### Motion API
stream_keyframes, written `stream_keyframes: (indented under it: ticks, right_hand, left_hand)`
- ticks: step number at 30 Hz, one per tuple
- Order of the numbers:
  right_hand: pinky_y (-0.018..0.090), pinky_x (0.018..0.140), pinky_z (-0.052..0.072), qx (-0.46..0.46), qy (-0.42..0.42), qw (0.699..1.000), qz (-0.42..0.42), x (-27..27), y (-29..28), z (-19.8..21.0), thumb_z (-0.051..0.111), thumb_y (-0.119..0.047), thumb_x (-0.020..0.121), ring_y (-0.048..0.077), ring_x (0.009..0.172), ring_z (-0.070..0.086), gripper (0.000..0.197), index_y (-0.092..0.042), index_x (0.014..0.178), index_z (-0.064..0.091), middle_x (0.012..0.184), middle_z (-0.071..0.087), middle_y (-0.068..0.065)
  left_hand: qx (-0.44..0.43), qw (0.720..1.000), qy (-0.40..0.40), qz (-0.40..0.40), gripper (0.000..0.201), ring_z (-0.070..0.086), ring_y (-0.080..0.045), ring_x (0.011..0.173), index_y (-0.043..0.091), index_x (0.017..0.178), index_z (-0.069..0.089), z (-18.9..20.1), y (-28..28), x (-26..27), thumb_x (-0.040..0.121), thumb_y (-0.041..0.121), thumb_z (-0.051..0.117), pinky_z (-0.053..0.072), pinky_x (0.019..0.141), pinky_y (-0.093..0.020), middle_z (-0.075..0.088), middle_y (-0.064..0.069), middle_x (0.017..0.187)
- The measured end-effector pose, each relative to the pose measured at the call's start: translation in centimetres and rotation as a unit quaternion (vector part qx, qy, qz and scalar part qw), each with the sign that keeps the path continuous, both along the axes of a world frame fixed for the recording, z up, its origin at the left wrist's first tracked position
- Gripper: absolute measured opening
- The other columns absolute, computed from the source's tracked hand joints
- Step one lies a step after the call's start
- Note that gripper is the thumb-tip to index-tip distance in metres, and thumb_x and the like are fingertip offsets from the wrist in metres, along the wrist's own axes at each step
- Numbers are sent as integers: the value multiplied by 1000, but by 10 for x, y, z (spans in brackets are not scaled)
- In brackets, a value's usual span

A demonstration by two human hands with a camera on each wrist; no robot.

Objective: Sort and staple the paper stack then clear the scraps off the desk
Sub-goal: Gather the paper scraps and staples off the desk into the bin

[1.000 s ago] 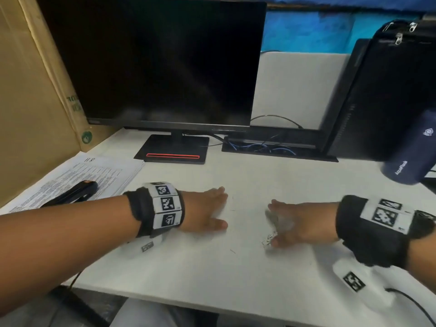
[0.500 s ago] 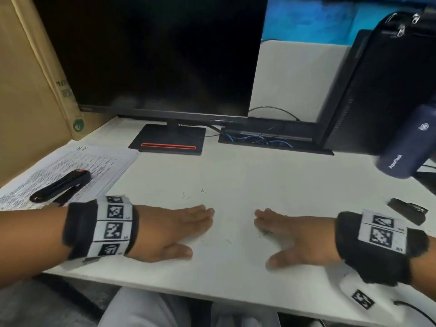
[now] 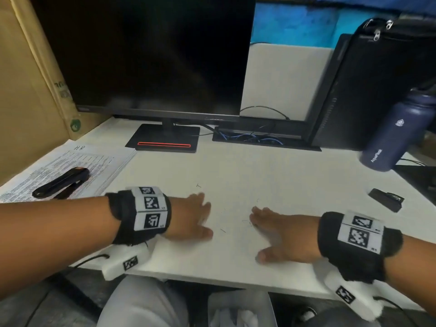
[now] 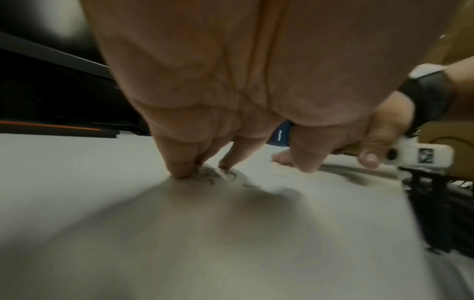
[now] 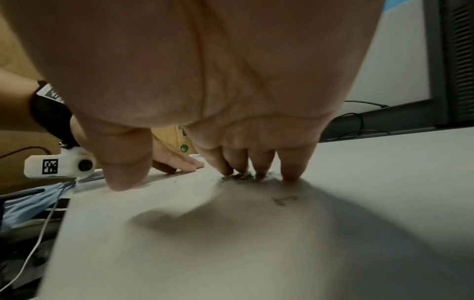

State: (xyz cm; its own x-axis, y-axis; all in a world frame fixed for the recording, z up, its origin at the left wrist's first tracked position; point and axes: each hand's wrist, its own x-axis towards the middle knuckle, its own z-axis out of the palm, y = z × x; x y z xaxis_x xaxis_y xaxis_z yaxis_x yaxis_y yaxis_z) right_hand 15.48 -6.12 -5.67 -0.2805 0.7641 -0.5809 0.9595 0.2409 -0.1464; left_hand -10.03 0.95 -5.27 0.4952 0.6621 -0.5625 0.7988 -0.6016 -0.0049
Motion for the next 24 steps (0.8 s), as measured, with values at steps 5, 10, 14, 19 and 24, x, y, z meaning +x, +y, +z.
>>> stream_keyframes:
  ticks: [5, 10, 14, 19, 24]
  right_hand:
    - [41, 114, 34, 61, 14, 995, -78, 19, -1, 23, 54, -60, 88, 21, 140, 39, 76, -26, 150, 27, 158, 28, -5]
    - [30, 71, 53, 116, -60, 979, -158, 1, 7, 22, 57, -53, 79, 15, 82, 61, 37, -25, 102, 58, 108, 50, -1]
    - [29, 89, 51, 121, -56, 985, -109, -31, 12, 15, 53, -34, 89, 16, 96, 61, 27, -18, 105, 67, 110, 60, 1]
    - [25, 85, 49, 126, -63, 988, -59, -46, 25, 14, 52, -12, 92, 21, 103, 64, 30, -16, 117, 68, 116, 68, 1]
    - [27, 85, 50, 161, -65, 980, -96, -27, 21, 20, 54, -26, 92, 21, 106, 62, 32, -12, 119, 64, 115, 64, 3]
  left_hand:
    - [-14, 996, -86, 8, 49, 58, -20, 105, 12, 127, 51, 19, -1, -28, 93, 45, 41, 49, 95, -39, 53, 3, 126]
    - [63, 993, 0, 96, 25, 63, -23, 93, 19, 102, 63, 24, 3, -28, 93, 41, 54, 55, 85, -38, 45, -2, 116]
    - [57, 995, -50, 66, 11, 53, -10, 82, 19, 99, 58, 12, -8, -3, 95, 27, 52, 51, 80, -29, 44, -1, 112]
    - [100, 993, -51, -20, 19, 40, -14, 64, 15, 78, 56, 10, -11, 15, 87, 3, 45, 28, 52, -22, 36, 6, 70]
    - [106, 993, -55, 7, 20, 56, -22, 84, 15, 105, 67, 14, -2, 10, 93, 11, 51, 37, 69, -25, 44, 4, 90]
